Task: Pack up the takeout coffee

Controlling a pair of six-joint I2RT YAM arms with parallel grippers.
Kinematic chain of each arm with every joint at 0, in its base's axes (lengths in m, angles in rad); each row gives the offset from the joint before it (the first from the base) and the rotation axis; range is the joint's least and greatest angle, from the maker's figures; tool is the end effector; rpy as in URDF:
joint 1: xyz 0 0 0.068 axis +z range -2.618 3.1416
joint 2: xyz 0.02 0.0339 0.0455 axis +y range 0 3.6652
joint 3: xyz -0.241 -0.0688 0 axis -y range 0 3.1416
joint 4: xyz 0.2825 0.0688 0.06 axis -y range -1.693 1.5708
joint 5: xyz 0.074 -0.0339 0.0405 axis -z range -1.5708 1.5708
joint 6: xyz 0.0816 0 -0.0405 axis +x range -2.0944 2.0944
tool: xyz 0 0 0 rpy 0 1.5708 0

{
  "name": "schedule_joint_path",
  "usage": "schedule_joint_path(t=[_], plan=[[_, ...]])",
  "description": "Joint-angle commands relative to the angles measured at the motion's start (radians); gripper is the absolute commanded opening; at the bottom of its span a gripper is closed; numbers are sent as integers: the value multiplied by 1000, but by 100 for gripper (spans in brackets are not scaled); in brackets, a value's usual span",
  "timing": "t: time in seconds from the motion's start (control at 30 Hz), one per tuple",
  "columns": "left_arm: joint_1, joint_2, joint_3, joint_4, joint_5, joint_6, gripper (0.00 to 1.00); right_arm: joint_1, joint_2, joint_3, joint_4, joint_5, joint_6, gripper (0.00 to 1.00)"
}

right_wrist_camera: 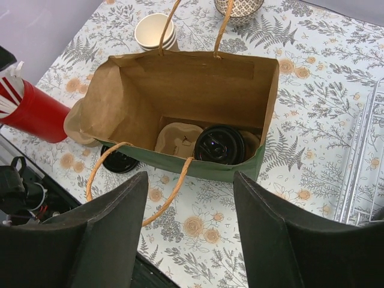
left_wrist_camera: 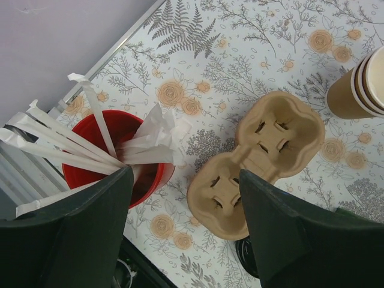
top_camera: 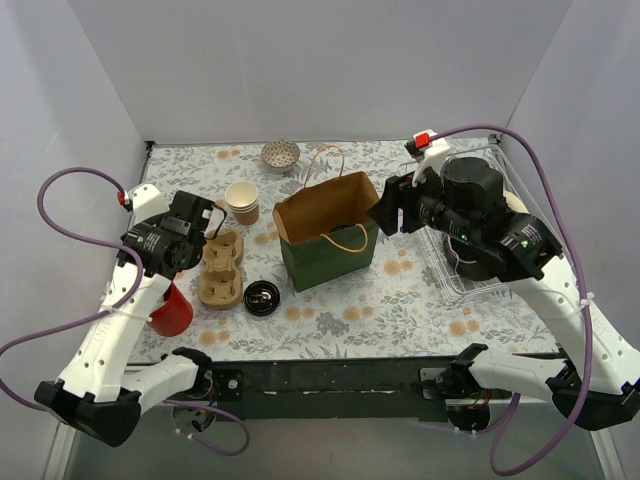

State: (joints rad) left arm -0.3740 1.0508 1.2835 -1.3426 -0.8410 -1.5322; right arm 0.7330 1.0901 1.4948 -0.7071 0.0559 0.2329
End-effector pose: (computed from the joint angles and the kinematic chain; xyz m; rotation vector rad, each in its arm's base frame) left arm 0.2255 -0.0232 0.3312 -1.3989 1.7171 0.1492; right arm 0.2208 0.1927 0.4473 -0.4364 1.8683 0.6077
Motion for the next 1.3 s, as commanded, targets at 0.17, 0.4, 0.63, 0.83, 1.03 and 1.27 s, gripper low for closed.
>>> schedule_joint_path(t=[0.17, 0.4, 0.63, 0.83, 1.03, 1.27], plan=[[17, 27, -7, -40, -20, -25, 62, -4, -32, -18, 58, -16, 40, 63], [79, 86, -4, -41, -21, -23, 54, -4, -73, -33, 47, 5, 60, 62], [150, 138, 0, -41, -20, -17, 53, -4, -113, -61, 46, 27, 68, 62], [162, 183, 77, -43, 13, 78, 50, -4, -124, -70, 41, 41, 62, 61], [184, 167, 103, -41, 89, 112, 51, -4, -128, -79, 44, 47, 45, 62], [187, 167, 94, -43, 158, 115, 51, -4, -131, -94, 54, 55, 22, 62]])
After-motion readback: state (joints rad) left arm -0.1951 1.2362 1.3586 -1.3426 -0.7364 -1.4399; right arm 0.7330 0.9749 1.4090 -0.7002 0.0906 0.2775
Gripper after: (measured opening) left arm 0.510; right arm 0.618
